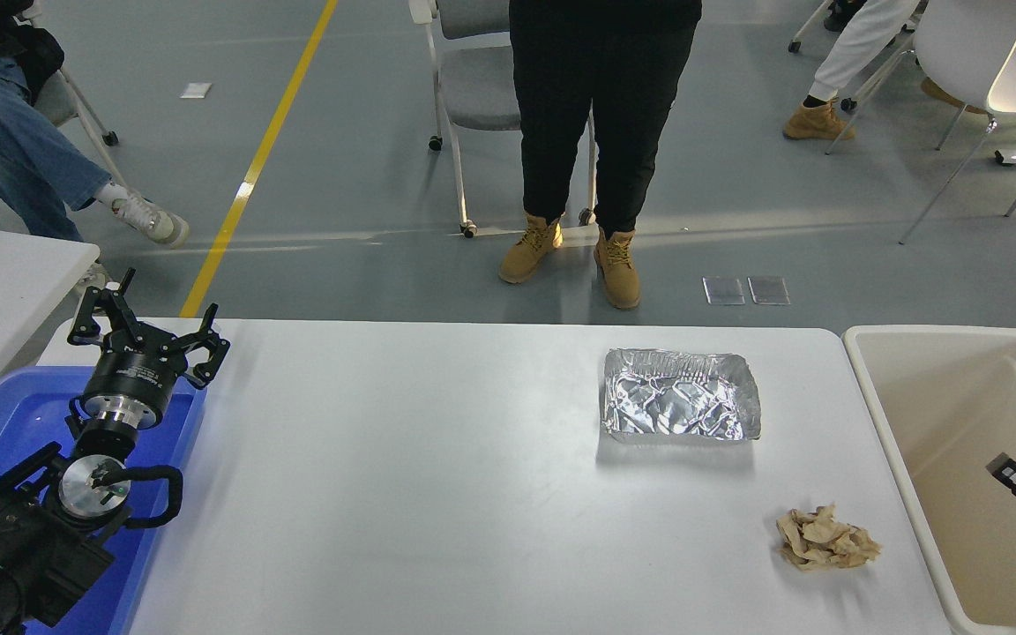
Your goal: Clean the table surface
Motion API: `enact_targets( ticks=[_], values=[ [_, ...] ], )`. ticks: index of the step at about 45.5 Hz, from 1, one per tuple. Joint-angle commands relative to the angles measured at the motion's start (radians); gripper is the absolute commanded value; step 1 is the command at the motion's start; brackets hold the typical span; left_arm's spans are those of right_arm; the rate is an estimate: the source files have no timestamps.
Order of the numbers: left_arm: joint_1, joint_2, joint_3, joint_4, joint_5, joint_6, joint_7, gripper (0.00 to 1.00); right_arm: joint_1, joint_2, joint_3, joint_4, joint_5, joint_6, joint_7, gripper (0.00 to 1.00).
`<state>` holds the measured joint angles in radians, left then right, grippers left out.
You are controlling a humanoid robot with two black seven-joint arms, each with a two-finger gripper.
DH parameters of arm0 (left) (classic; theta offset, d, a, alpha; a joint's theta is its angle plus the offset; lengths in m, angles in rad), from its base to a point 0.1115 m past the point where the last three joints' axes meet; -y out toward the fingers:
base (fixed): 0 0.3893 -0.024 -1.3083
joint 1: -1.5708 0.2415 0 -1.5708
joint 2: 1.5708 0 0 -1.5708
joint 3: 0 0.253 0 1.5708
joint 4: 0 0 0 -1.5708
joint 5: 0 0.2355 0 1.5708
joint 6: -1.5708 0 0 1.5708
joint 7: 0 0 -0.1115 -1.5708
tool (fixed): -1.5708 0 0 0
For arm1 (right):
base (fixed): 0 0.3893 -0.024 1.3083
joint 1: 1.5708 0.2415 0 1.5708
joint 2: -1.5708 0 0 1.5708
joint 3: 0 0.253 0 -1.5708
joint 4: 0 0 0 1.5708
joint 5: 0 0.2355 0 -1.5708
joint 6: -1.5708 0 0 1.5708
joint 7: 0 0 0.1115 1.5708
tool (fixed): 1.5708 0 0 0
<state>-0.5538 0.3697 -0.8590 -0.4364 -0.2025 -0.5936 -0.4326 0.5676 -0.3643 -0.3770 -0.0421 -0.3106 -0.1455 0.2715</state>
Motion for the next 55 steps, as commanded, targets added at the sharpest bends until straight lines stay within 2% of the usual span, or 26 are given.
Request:
enact_targets(
  ticks=[1, 14, 37, 48, 55],
  values=[
    [0.000, 0.000, 0.000, 0.001, 0.000, 0.000, 0.000, 1.00, -0.002, 0.024, 0.003, -0.001, 0.002, -0.098, 0.000, 0.93],
    [0.000, 0.000, 0.000, -0.001, 0.000, 0.000, 0.000, 1.00, 0.037, 0.019, 0.039, -0.045, 0.004, -0.100, 0.000, 0.94],
    [0.000, 0.000, 0.000, 0.001, 0.000, 0.000, 0.000, 1.00, 0.350, -0.025, 0.570, -0.044, 0.010, -0.082, -0.002, 0.96],
    [0.000, 0.000, 0.000, 0.001, 0.000, 0.000, 0.000, 1.00, 0.465, -0.027, 0.616, -0.044, 0.220, 0.035, -0.003, 0.98],
    [0.000, 0.000, 0.000, 0.001, 0.000, 0.000, 0.000, 1.00, 0.537, -0.027, 0.621, -0.044, 0.266, 0.075, -0.008, 0.98]
  ],
)
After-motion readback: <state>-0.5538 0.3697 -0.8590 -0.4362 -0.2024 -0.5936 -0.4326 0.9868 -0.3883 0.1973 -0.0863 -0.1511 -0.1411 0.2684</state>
